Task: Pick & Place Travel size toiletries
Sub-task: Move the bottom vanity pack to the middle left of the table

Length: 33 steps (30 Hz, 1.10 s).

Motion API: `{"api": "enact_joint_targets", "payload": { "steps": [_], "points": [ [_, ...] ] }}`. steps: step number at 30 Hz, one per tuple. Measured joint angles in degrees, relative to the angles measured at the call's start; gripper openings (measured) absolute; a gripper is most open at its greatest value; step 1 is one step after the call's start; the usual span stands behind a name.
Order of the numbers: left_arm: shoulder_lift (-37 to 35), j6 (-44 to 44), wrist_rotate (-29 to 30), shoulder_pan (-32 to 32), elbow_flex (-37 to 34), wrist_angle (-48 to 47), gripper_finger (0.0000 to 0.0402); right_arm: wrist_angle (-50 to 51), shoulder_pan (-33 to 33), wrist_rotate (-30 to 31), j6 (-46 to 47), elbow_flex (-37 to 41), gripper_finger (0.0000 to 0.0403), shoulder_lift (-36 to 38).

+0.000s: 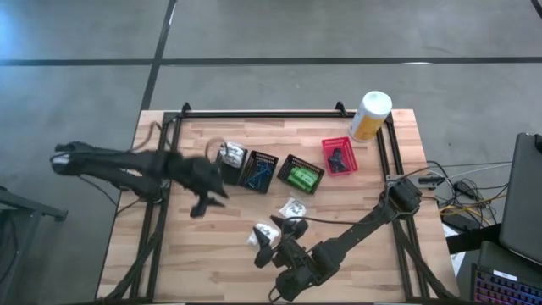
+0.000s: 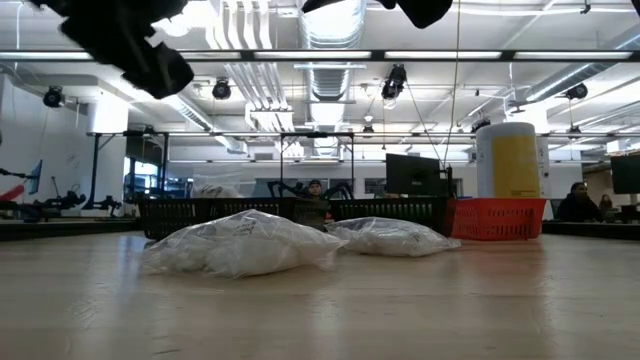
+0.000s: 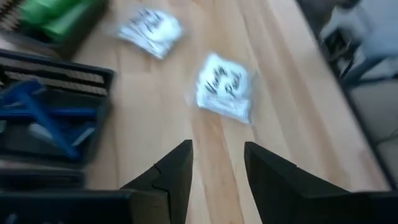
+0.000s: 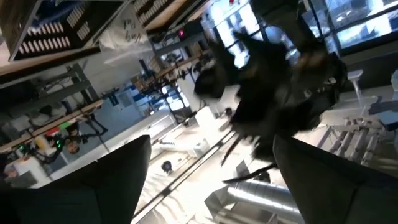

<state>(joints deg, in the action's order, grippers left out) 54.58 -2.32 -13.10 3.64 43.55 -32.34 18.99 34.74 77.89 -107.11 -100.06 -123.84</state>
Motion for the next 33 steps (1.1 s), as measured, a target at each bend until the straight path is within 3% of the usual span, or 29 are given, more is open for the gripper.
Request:
{"api": "enact_joint_targets", "payload": {
  "steps": [4,7,14,23,33],
  "points": [
    [2.48,-2.88,10.86,11.15,-3.97,4.99,0.0149,-0.04,0.0,2.07,0.43,-0.01,0.0347,-0.02],
    [4.19,-6.59,15.46,16.06,-6.01,8.86,0.0149,-0.03,0.0,2.05,0.44,0.0,0.0355,-0.02],
    [8.07,-12.48,15.43,18.54,-8.82,16.25,0.0149,-0.03,-0.04,1.77,0.48,-0.01,0.0358,-0.02],
    [14.47,-12.89,14.14,19.34,-9.77,19.5,0.0149,-0.03,-0.04,1.59,0.62,-0.01,0.0333,-0.02],
    [13.89,-12.08,14.1,19.47,-9.07,20.84,0.0149,-0.03,-0.13,1.61,0.65,-0.01,0.0332,-0.02]
  ]
}}
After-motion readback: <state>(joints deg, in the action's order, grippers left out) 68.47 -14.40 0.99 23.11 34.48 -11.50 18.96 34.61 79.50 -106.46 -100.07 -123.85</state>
